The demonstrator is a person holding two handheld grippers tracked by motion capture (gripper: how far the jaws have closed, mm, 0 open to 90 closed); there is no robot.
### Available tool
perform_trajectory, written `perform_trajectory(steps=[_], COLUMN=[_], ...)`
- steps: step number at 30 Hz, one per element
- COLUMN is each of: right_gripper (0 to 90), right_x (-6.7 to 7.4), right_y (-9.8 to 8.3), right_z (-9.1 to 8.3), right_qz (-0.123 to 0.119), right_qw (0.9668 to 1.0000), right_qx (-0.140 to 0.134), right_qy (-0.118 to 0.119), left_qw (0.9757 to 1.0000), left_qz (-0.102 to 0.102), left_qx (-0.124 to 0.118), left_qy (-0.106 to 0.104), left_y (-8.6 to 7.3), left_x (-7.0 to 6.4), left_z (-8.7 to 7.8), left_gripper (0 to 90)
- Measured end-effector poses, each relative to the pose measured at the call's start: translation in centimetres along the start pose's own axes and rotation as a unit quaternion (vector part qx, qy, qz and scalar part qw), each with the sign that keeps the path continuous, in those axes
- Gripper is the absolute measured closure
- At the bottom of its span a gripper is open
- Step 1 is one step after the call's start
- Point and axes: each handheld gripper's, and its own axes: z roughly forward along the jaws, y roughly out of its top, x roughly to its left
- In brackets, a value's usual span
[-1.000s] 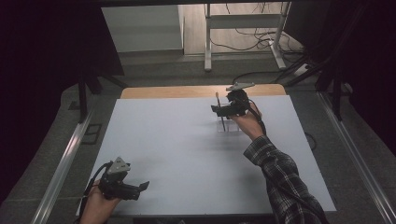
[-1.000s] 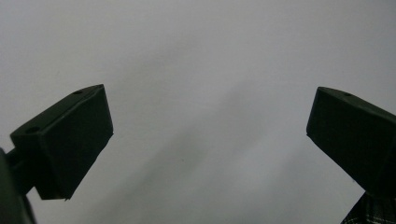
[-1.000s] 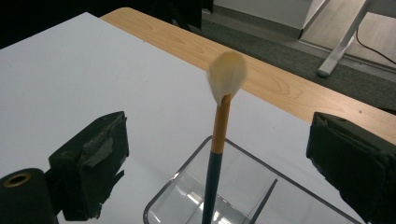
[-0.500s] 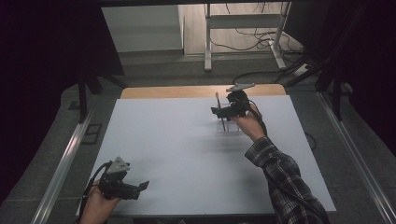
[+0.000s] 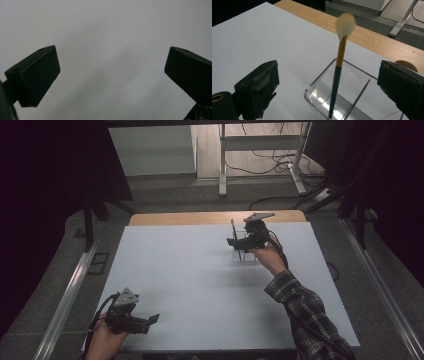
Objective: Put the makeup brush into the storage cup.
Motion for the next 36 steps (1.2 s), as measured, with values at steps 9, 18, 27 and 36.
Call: perform_trajectory(steps=[9, 18, 27, 36], right_gripper=[3.7, 3.9, 4.3, 4.2], right_x=[0.2, 0.7, 1.1, 1.6], right_y=[-0.5, -0.9, -1.2, -1.6], right_z=[-1.0, -1.5, -1.9, -2.3], right_qz=[-0.001, -0.004, -0.007, -0.016], right_qw=[1.0, 1.0, 0.9999, 0.9997], right_qx=[-0.003, 0.003, 0.008, 0.016], right_qy=[0.0, 0.005, 0.005, 0.003], left_qw=[1.0, 1.0, 1.0, 1.0], left_qz=[0.001, 0.001, 0.0, 0.0], left_qx=[0.002, 0.002, 0.001, 0.001], left_qy=[0.001, 0.001, 0.002, 0.002], left_y=[0.0, 0.0, 0.0, 0.0], left_x=[0.0, 0.0, 0.0, 0.0], left_z=[0.0, 0.0, 0.0, 0.0], left_gripper=[0.7, 0.7, 0.7, 0.7])
